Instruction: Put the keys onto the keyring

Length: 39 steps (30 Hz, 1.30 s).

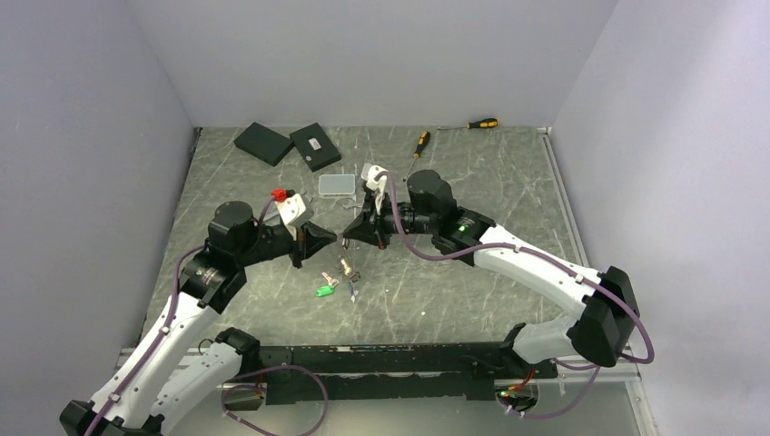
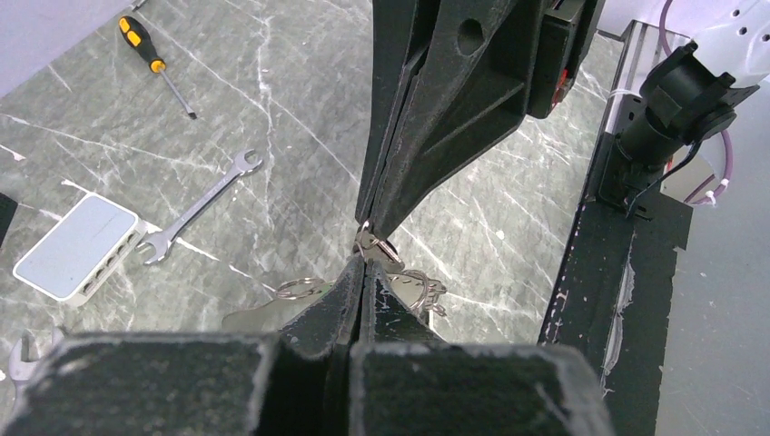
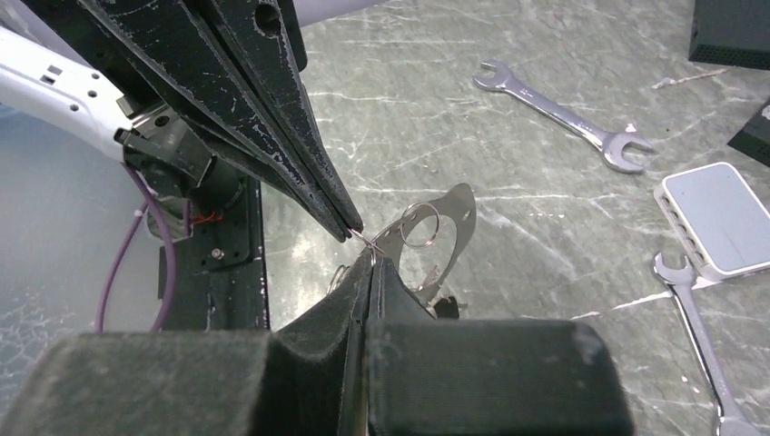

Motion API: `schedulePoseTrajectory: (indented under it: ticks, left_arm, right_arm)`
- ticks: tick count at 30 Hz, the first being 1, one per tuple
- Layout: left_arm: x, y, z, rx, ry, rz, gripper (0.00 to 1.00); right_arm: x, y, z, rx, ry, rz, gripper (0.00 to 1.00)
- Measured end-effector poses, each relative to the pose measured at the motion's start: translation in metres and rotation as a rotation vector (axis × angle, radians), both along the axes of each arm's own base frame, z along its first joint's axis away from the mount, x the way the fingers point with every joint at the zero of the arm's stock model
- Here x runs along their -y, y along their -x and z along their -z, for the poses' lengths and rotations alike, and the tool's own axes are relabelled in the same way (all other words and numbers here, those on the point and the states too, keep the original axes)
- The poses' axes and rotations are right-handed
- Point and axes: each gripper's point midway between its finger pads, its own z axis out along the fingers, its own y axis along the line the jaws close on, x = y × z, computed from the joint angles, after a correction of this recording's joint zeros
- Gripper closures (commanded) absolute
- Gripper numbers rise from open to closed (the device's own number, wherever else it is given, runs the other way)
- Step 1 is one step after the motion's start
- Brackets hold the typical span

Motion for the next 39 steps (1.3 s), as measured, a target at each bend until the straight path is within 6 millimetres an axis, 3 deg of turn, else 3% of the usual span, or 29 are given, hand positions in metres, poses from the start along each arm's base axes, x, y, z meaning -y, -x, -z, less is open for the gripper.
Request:
schedulePoseTrajectory:
  ticks: [39]
  left_arm:
    - [-0.001,0.002,-0.017,0.047,0.043,-0.013,1.0]
  right_arm:
    - [-0.003,-0.001,-0.002,-0.164,-0.082,-0.072,0.98]
